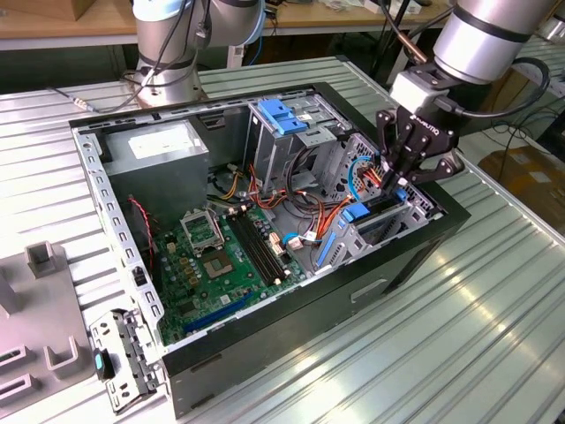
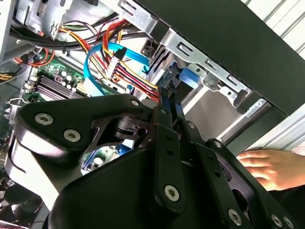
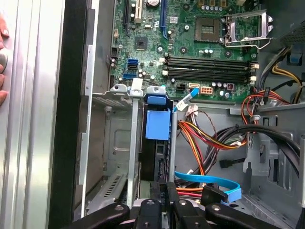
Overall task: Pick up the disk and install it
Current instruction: 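Insert the first disk wire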
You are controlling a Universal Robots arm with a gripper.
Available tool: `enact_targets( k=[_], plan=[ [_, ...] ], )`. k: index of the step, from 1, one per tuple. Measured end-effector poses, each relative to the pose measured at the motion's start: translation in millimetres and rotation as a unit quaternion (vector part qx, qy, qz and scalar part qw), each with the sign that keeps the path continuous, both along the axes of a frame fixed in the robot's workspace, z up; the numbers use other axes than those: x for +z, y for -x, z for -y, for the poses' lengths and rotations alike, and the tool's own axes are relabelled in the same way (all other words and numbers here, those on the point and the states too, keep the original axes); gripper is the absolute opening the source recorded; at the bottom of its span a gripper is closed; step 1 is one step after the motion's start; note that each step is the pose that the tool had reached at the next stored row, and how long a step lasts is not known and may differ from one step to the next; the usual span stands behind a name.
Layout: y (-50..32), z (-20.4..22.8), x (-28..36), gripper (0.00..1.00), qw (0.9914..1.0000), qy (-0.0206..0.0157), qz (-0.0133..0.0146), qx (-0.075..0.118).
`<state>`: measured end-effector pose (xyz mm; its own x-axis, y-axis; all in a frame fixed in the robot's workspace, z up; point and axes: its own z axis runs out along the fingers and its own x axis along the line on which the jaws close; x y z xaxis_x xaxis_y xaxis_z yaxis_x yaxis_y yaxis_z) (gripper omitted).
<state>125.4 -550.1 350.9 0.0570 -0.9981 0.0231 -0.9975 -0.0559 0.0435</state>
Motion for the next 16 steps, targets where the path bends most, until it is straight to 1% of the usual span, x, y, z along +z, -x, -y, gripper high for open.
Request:
enact_targets(
  k=[3,4,5,6,10,16],
  plan=[
    [0.6,0.5,-0.2,0.16,1.0,0.0,0.0,0.0],
    [1.0,0.5,-0.2,0.16,1.0,0.0,0.0006,0.0],
    [2.3,0.5,-0.1,0.16,0.99999,0.0,0.0035,0.0],
    [3.0,0.6,-0.2,0.16,0.99999,0.0,0.0053,0.0],
    [3.1,0.6,-0.3,0.16,0.99998,0.0001,0.0055,-0.001],
    [3.1,0.6,-1.0,0.16,0.99992,0.0001,0.0055,-0.011]
  ],
)
